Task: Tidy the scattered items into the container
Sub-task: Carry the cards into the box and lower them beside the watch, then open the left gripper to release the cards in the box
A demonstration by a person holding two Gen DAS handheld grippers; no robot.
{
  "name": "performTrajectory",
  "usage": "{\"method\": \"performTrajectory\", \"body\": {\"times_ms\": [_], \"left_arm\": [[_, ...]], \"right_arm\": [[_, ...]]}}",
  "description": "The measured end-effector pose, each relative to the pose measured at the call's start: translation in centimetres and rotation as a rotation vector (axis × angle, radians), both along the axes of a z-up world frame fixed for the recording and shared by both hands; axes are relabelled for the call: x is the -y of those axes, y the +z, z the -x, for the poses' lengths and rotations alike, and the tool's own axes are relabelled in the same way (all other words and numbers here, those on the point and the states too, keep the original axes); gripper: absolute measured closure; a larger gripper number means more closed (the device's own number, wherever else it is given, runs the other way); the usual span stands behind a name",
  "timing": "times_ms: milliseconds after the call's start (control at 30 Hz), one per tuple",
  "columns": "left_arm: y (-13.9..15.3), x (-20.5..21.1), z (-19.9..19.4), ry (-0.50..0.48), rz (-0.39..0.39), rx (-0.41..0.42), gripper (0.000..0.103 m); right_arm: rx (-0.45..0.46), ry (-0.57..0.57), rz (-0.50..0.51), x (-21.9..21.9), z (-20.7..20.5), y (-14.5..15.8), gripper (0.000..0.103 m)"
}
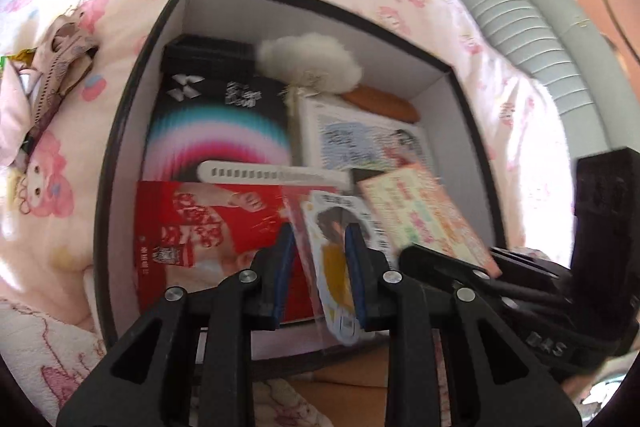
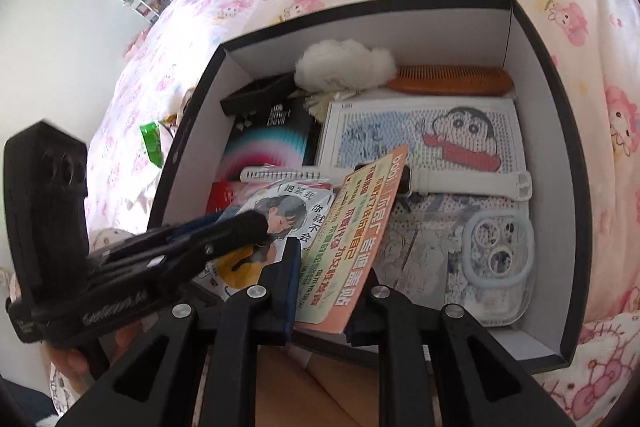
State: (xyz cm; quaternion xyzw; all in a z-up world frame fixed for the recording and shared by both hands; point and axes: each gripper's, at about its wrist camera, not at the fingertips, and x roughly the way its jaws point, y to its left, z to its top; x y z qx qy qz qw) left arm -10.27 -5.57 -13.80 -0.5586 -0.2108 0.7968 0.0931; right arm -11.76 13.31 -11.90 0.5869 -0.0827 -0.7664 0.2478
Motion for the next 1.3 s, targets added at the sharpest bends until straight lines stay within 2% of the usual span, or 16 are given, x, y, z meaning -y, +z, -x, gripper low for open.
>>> {"method": "performTrajectory", "body": {"times_ms": [67, 133, 300, 367, 433, 500, 600, 733, 800, 867, 1067, 1100, 1200, 1233, 1300], "left_arm": [[-0.6, 0.0, 0.4, 0.002, 0.009, 0.035, 0.069], [-0.6, 0.0, 0.5, -0.002, 0.003, 0.036, 0.068], [-0.9, -0.3, 0.5, -0.035, -0.029, 0.049, 0.058], [-0.9, -0.3, 0.5, -0.043, -0.04, 0.049, 0.052], [-1.0, -0.5, 0.5, -0.042, -0.033, 0.054, 0.052], [-1.0, -0.6, 0.3, -0.039, -0.008, 0.058, 0.052], [-0.9, -0.8, 0.1, -0.042, 0.02, 0.054, 0.052], [-1.0, -0.7, 0.3, -0.037, 0.017, 0.059, 0.052], [-1.1, -0.7, 0.3, -0.037, 0.004, 0.052, 0.052], [-0.9, -0.6, 0.2, -0.039, -0.008, 0.039, 0.052], [0.5, -0.5, 0.6, -0.045, -0.001, -0.006, 0.052], [0.9, -0.7, 1.3, -0.068, 0.017, -0.005, 0.053], [2.6, -1.6, 3.7, -0.101, 0.225, -0.034, 0.053], [2.9, -1.8, 4.5, -0.119, 0.266, -0.045, 0.053], [2.8, -1.6, 5.8, -0.134, 0.257, -0.046, 0.053]], "right_arm": [[0.012, -0.007, -0.002, -0.6, -0.2, -0.1, 0.087], [0.02, -0.041, 0.009, -1.5, -0.2, -0.3, 0.087], [0.04, -0.078, 0.021, -2.7, 0.0, -0.6, 0.087], [0.043, -0.07, 0.057, -2.5, 0.3, -0.6, 0.086], [0.061, -0.044, 0.086, -2.0, 0.4, -0.9, 0.086], [0.065, -0.039, 0.041, -1.4, 0.3, -1.1, 0.086], [0.023, -0.055, -0.036, -1.5, -0.3, -0.2, 0.086], [-0.046, -0.091, 0.038, -3.3, -1.0, 2.4, 0.086], [-0.1, -0.123, 0.001, -3.9, -0.7, 3.1, 0.086], [-0.108, -0.123, -0.067, -3.5, 0.2, 2.2, 0.086], [-0.021, -0.083, -0.166, -1.3, 2.4, -1.8, 0.086], [-0.001, -0.079, -0.173, -0.9, 2.8, -2.4, 0.086], [0.045, -0.077, -0.167, -0.3, 3.6, -3.8, 0.086], [0.051, -0.072, -0.144, -0.1, 3.7, -3.9, 0.086], [0.09, -0.022, -0.042, 0.8, 3.7, -4.0, 0.086]]}}
